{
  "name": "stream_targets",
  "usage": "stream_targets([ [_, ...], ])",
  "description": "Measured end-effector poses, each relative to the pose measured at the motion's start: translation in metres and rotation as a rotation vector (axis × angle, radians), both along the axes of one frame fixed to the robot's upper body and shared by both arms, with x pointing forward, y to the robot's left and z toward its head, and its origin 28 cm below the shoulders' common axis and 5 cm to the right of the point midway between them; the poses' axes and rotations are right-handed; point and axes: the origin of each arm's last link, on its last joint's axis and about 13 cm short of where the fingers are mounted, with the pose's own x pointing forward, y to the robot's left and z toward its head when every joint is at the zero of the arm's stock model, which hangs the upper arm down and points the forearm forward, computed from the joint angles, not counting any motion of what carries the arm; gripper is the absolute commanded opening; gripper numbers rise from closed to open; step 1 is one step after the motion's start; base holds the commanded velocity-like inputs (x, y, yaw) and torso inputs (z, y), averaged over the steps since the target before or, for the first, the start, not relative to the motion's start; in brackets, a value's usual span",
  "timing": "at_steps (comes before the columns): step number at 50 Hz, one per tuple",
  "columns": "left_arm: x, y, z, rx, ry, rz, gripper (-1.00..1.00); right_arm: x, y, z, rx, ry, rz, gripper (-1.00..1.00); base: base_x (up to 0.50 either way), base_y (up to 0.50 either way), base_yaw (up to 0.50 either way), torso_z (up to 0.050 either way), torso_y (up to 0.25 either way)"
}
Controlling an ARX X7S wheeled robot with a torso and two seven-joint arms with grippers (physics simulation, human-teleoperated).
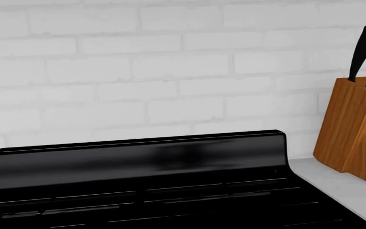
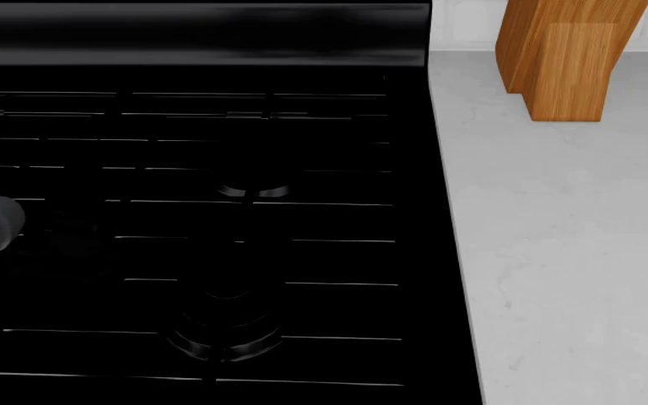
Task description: Press the start button on the microwave
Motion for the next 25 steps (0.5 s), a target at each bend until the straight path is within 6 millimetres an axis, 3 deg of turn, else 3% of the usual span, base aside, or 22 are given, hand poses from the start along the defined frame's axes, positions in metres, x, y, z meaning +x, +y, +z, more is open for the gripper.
stream_targets([
  [25,-0.0005,0.0025,-0.0015,-0.005,0.001,0.007,1.00,0.0090,0.0015,0.0022,-0.011,0.002,-0.012,-1.00,0.00,0.00,0.00,0.000,0.000],
])
